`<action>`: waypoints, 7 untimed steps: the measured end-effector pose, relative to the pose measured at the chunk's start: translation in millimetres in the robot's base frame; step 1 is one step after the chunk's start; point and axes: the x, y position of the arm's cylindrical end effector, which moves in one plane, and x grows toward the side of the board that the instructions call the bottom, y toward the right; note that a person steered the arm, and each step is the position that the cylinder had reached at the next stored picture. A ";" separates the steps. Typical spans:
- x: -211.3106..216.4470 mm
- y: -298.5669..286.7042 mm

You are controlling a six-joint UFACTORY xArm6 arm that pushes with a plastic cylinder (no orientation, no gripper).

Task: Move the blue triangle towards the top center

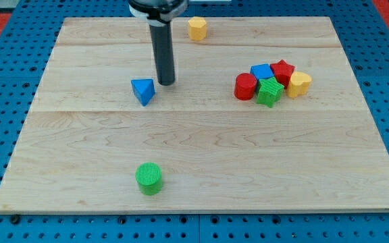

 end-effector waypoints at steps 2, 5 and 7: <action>49.0 0.6; 16.8 -98.4; 2.8 -146.3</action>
